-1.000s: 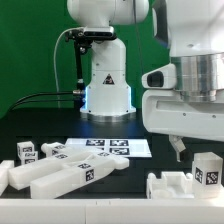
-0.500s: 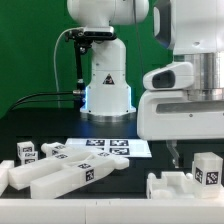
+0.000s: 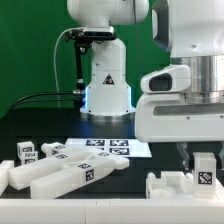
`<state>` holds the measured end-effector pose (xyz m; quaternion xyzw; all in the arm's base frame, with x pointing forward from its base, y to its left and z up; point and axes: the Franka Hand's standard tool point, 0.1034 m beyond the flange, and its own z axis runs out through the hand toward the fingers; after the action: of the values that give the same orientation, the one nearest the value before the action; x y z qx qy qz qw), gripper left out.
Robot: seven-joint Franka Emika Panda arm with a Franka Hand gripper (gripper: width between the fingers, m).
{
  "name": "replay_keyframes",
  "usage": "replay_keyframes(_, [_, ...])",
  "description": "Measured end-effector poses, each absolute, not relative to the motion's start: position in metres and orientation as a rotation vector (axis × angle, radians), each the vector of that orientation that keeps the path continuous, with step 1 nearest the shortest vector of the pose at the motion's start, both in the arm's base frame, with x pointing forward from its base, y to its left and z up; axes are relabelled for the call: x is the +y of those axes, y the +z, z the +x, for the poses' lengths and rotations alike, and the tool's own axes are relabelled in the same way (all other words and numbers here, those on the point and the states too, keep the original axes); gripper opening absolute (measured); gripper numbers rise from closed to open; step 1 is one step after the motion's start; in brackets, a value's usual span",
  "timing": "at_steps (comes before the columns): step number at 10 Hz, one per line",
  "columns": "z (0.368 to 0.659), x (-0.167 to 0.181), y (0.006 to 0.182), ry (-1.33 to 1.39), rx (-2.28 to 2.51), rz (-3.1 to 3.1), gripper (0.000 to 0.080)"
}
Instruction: Assemble chair
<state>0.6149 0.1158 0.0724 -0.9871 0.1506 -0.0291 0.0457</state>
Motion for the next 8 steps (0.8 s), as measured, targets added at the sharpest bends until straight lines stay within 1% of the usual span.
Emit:
replay_keyframes(1, [0.6146,0.1167,0.0722,-0.084,0.548,-2.998,0.0283])
replay_keyframes(3, [0.6148,0.1163,0.0729,-0.068,1.031,-2.869,0.0283])
replay_keyframes(5, [0.6133,0.1173,0.0735,-0.038,1.689,-2.54,0.0283])
replay_keyframes(6, [0.6131,0.1165,0.0733,-0.01,1.943,-2.336,0.0283])
replay_keyframes(7, [0.6125,0.1158,0.0732,0.023,2.107,-2.173,0.0284])
replay_keyframes(8, [0.6126,0.1157,0.0736,0.036,2.169,-2.109,0.0284])
